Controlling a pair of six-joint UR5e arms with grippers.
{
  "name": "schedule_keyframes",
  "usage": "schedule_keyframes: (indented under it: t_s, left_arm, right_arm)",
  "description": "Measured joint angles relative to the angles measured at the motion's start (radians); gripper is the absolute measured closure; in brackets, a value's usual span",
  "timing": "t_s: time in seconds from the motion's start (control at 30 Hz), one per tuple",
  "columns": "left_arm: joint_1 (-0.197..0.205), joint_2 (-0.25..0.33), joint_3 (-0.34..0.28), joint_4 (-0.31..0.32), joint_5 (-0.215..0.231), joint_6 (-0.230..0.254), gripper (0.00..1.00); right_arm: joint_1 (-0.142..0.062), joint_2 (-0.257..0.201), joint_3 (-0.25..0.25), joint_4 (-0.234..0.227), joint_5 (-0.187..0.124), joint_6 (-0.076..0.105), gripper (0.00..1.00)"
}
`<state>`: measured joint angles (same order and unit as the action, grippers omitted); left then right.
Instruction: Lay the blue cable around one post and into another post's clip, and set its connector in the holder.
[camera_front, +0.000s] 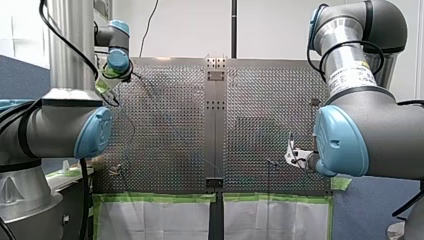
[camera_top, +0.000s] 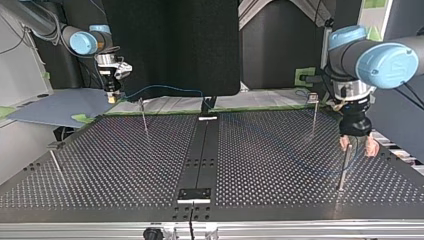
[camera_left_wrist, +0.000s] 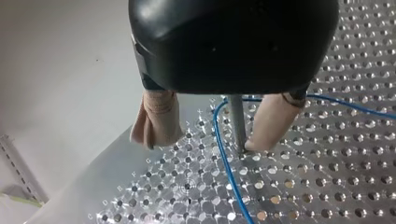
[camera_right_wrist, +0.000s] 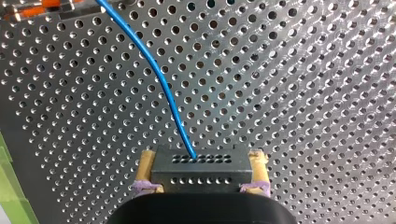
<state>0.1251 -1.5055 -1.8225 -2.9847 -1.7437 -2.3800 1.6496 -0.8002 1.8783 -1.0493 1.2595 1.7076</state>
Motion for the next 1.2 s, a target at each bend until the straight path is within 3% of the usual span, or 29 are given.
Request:
schedule_keyframes:
  t_s: [0.4, 0.7, 1.03, 1.2]
  left_arm:
    - [-0.009, 0.034, -0.045, -0.009, -0.004, 0.016, 0.0]
    - [-0.012, 0.111, -0.109, -0.05, -0.037, 0.09, 0.0]
    - [-0.03, 0.198, -0.041, -0.136, -0.119, 0.176, 0.0]
    - [-0.057, 0.198, 0.0, -0.177, -0.16, 0.217, 0.0]
  right_arm:
    - [0.003, -0.001, 0.0, 0.0, 0.0, 0.0, 1.0]
    - [0.007, -0.002, 0.0, 0.0, 0.0, 0.0, 1.0]
    - [0.013, -0.003, -0.004, 0.0, 0.001, 0.0, 1.0]
    - [0.017, -0.004, -0.006, 0.0, 0.002, 0.0, 1.0]
